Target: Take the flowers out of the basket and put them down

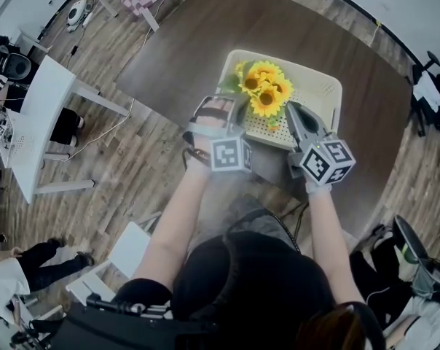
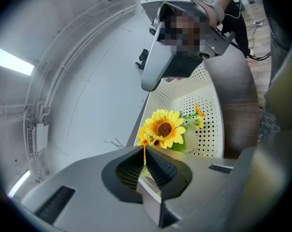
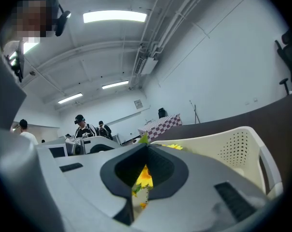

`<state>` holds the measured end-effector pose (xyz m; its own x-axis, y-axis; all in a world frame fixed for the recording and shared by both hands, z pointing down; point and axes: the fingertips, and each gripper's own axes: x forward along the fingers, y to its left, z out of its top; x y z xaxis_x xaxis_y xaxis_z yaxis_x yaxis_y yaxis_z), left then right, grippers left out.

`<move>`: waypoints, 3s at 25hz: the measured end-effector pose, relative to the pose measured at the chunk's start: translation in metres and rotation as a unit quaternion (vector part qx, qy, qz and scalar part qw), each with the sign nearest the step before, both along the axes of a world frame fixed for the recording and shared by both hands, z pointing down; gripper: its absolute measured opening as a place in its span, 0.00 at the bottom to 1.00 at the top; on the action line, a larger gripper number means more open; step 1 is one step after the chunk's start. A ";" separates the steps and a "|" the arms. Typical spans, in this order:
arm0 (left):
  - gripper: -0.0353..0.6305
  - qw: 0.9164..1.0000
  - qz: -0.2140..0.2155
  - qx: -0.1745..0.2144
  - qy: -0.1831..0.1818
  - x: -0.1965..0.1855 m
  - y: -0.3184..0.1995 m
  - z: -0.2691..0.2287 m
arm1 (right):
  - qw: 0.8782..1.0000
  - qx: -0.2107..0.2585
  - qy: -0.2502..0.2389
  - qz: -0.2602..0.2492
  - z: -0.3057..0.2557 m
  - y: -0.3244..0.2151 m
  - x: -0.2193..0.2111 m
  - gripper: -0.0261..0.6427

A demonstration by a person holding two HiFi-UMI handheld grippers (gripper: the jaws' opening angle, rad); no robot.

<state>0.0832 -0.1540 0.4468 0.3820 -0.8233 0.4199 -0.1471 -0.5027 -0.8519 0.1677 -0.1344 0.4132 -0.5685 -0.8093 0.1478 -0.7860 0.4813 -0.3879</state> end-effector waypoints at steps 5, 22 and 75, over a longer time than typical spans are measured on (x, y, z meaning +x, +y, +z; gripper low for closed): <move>0.09 1.000 -0.002 -0.011 0.009 0.006 -0.013 0.001 | 1.000 -0.007 0.007 0.004 0.004 -0.021 0.010 0.04; 0.26 0.998 0.028 -0.057 -0.016 0.007 -0.022 0.015 | 0.997 -0.066 0.022 0.035 0.038 -0.055 0.036 0.05; 0.32 0.988 0.103 -0.068 -0.093 0.006 -0.033 0.034 | 0.967 -0.244 -0.072 0.028 0.097 -0.078 0.027 0.23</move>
